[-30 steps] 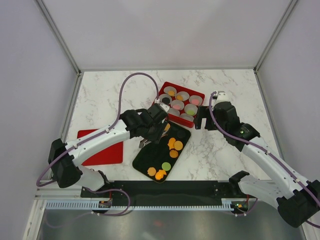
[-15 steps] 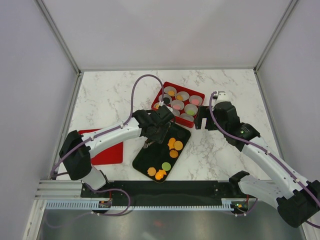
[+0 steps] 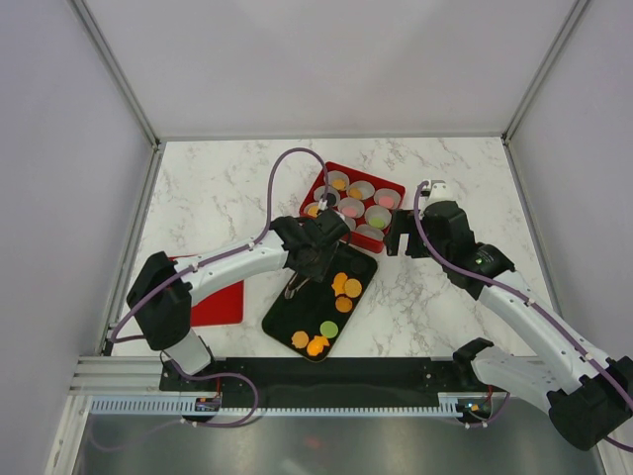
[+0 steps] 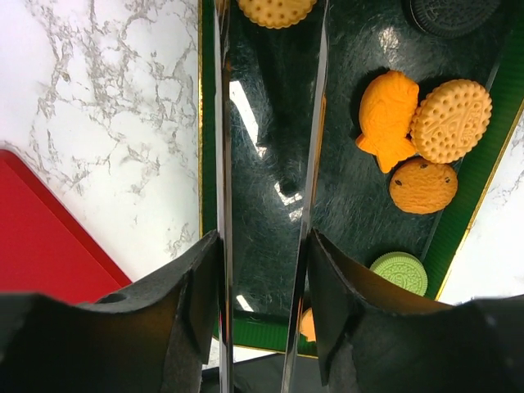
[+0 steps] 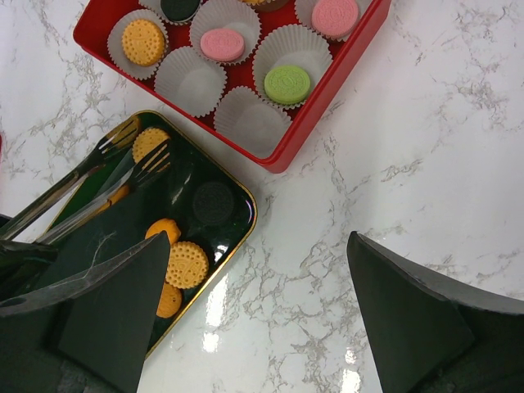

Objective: Pack the cookies

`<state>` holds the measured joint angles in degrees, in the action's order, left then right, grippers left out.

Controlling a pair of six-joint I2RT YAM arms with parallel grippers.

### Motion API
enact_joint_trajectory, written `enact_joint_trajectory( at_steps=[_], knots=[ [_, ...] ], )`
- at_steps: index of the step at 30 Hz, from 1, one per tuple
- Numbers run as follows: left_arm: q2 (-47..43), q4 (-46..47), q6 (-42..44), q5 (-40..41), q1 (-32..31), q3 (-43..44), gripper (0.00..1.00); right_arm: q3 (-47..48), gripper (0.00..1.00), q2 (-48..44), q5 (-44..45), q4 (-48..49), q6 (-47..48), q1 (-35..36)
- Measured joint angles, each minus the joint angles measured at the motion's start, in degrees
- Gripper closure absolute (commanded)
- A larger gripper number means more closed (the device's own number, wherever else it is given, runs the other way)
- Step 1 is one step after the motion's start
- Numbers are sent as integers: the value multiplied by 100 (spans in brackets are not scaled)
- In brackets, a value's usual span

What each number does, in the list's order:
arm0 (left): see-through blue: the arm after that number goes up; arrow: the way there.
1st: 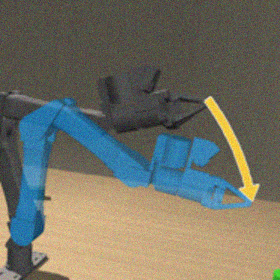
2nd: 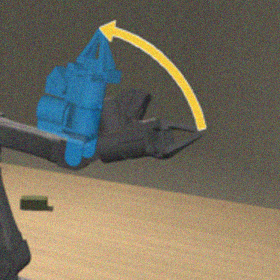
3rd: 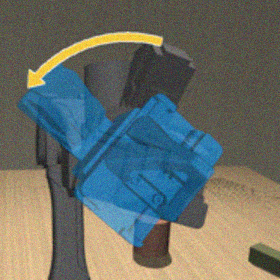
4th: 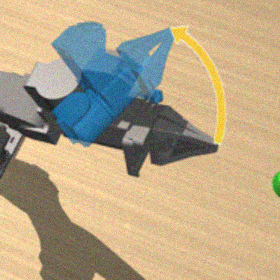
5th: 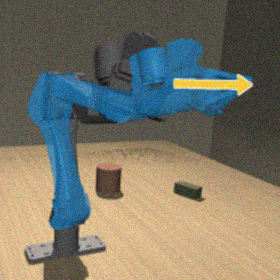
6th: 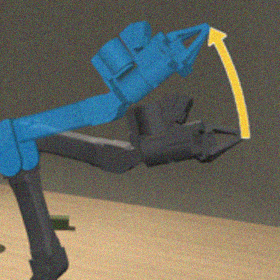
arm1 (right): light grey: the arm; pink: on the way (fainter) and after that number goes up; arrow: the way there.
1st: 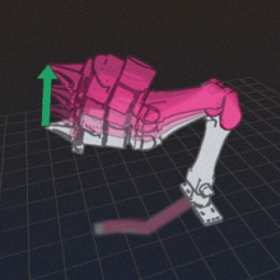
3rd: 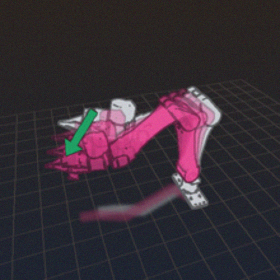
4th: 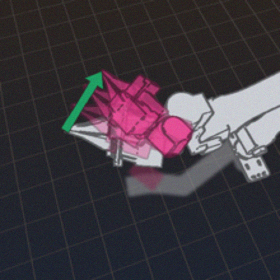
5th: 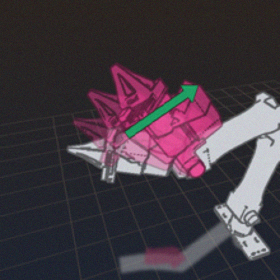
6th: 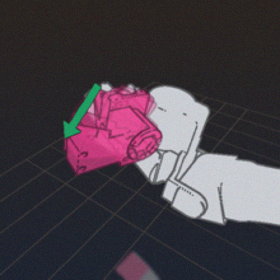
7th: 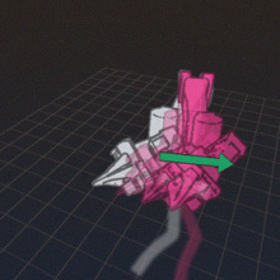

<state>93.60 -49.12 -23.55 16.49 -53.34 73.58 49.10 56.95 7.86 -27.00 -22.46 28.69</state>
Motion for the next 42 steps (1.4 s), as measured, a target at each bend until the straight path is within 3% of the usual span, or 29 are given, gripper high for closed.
enact_joint_trajectory(
  at_steps=[7,19,23,33,42],
  knots=[
    [-24,-2,33,-4,13,9,63,0,2,0,11,0,2,-7],
    [-977,-186,138,-201,13,22,64,0,2,9,129,0,22,-105],
    [-1088,-339,208,-205,28,376,63,0,2,48,129,2,22,-162],
    [-79,-361,503,-358,564,2028,63,0,2,173,98,24,24,-212],
    [828,-350,656,-603,737,2310,62,0,2,173,-37,44,24,-262]
  ],
)
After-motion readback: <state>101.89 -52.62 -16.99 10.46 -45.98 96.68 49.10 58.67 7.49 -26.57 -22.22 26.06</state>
